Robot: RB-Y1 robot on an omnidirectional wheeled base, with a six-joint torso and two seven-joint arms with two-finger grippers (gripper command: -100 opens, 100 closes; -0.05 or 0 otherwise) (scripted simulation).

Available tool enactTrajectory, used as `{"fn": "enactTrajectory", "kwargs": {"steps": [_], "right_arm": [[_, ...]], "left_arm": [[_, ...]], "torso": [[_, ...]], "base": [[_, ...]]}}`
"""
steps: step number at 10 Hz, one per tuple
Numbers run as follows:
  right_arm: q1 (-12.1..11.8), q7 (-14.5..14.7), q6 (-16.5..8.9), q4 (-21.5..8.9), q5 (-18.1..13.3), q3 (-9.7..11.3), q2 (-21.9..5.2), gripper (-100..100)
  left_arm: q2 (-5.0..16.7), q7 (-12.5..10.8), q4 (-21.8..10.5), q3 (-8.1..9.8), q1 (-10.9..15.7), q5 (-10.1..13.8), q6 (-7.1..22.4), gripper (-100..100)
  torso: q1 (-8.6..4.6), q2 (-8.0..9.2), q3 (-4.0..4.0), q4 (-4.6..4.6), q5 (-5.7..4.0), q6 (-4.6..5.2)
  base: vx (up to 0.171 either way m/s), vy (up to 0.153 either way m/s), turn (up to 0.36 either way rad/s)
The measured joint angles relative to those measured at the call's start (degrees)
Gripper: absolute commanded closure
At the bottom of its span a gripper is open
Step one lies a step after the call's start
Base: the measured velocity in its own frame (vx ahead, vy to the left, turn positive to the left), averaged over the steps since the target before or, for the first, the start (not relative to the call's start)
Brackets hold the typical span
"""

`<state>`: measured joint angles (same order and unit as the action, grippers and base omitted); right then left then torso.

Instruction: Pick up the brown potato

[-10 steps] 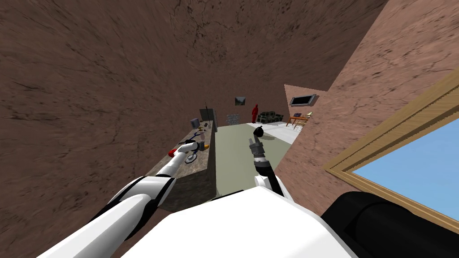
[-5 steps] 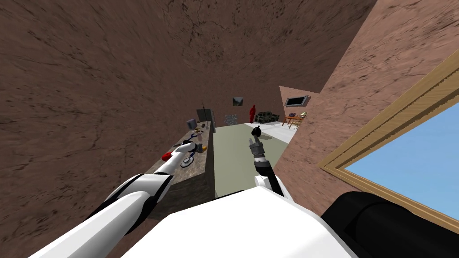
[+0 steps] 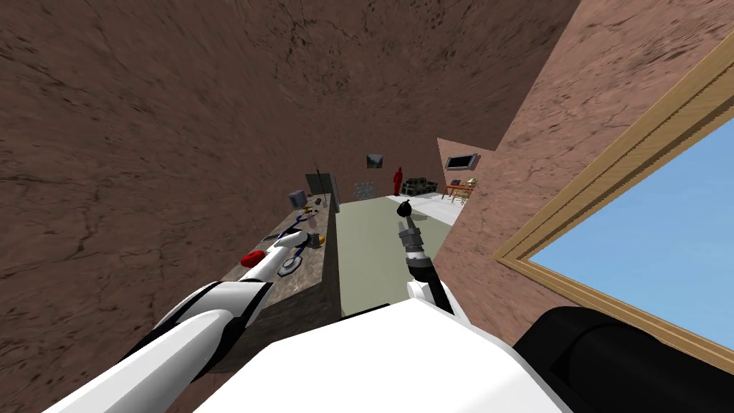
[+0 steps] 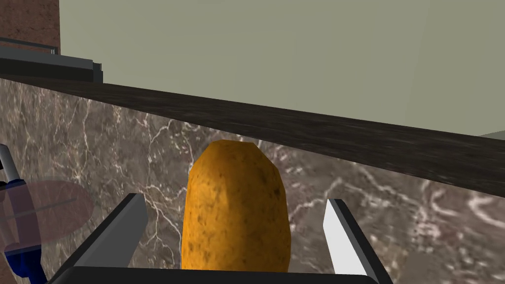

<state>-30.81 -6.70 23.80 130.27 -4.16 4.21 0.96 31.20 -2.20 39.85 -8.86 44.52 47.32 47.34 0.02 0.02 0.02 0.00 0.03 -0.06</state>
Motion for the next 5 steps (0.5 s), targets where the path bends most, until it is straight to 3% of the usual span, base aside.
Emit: {"fn": "enactTrajectory", "kwargs": {"steps": [2, 3, 4, 5], "right_arm": [[0.0, 0.0, 0.0, 0.0, 0.0, 0.0, 0.0, 0], [0.0, 0.0, 0.0, 0.0, 0.0, 0.0, 0.0, 0], [0.0, 0.0, 0.0, 0.0, 0.0, 0.0, 0.0, 0], [0.0, 0.0, 0.0, 0.0, 0.0, 0.0, 0.0, 0]], "left_arm": [[2.8, 2.8, -4.1, 2.11, -0.7, 2.9, -1.5, -100], [3.9, 5.7, -8.5, 3.34, 0.1, 4.9, -2.9, -100], [5.0, 6.3, -8.4, 3.82, -0.8, 5.4, -3.0, -100], [5.5, 5.4, -6.6, 3.89, -2.2, 5.1, -2.5, -100]], "torso": [[-0.15, -0.04, -0.02, 0.0, -0.04, -0.01], [-0.16, -0.05, -0.03, -0.01, -0.04, 0.01], [-0.07, -0.08, -0.03, 0.0, -0.02, -0.07], [0.01, -0.13, -0.06, -0.02, 0.0, -0.08]], "base": [[-0.041, -0.047, -0.374], [-0.028, -0.021, -0.147], [-0.008, -0.007, 0.044], [0.0, -0.002, 0.026]]}}
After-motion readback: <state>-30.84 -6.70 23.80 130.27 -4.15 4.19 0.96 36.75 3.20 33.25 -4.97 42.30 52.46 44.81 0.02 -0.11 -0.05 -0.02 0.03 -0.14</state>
